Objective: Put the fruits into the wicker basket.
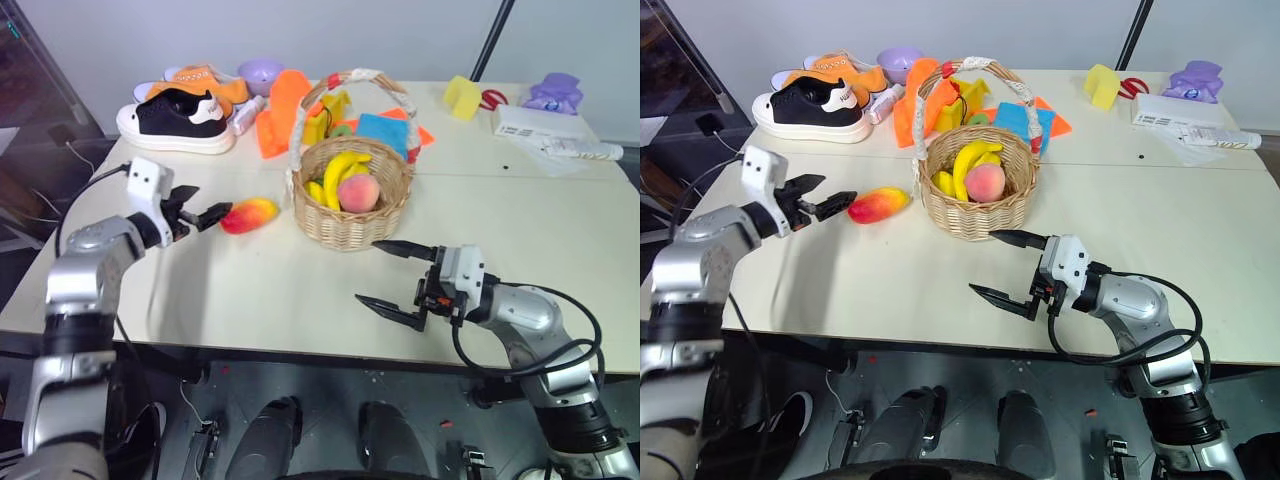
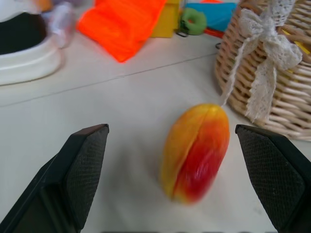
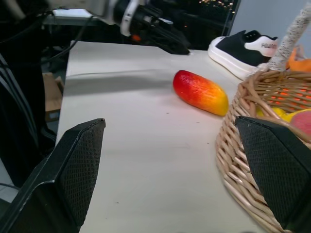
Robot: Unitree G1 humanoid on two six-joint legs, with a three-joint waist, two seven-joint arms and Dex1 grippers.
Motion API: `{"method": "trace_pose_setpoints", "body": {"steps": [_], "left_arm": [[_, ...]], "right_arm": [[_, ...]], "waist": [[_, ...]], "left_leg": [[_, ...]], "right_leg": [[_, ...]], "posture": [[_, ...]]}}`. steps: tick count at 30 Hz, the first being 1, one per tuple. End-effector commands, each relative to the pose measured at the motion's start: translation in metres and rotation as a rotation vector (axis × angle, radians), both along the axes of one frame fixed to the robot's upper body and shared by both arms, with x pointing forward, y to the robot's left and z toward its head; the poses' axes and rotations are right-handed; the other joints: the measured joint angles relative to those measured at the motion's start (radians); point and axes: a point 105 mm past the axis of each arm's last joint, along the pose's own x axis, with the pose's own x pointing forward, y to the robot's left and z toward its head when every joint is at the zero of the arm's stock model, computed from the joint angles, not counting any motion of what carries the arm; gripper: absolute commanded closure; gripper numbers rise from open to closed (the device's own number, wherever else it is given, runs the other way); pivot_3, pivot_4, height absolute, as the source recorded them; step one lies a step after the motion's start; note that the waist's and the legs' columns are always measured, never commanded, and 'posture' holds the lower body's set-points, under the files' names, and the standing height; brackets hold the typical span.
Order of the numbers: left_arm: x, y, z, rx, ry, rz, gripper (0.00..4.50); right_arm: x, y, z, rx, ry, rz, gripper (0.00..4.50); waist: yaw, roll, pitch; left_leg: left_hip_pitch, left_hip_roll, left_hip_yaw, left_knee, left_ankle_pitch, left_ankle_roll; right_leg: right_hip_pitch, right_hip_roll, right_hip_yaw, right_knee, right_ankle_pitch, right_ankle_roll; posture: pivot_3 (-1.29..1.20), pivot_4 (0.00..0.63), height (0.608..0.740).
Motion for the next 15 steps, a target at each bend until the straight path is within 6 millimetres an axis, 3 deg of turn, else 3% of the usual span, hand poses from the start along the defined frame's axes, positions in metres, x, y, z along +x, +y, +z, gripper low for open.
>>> {"method": "trace_pose_setpoints", "body": {"steps": [1, 9, 15], "left_arm": [[0.010, -0.009, -0.007, 0.055, 0.029, -0.098, 0.03], [0.032, -0.030, -0.027, 0.166, 0.065, -0.181, 0.03], [0.036, -0.030, -0.036, 0.204, 0.094, -0.173, 0.03]], "right_arm": [[-0.002, 0.003, 0.010, 0.025, -0.053, -0.007, 0.00], [-0.006, 0.007, 0.013, 0.034, -0.063, -0.027, 0.00], [-0.005, -0.001, 0.010, 0.026, -0.061, -0.054, 0.00]], "waist": [[-0.004, 0.000, 0.000], [-0.018, -0.001, 0.000], [-0.025, -0.001, 0.000]], "left_leg": [[0.000, 0.000, 0.000, 0.000, 0.000, 0.000], [0.000, 0.000, 0.000, 0.000, 0.000, 0.000], [0.000, 0.000, 0.000, 0.000, 0.000, 0.000]], "right_leg": [[0.000, 0.000, 0.000, 0.000, 0.000, 0.000], [0.000, 0.000, 0.000, 0.001, 0.000, 0.000], [-0.001, 0.001, 0.000, 0.002, 0.000, 0.001]], "posture": [[0.00, 0.150, 0.740], [0.00, 0.150, 0.740], [0.00, 0.150, 0.740]]}}
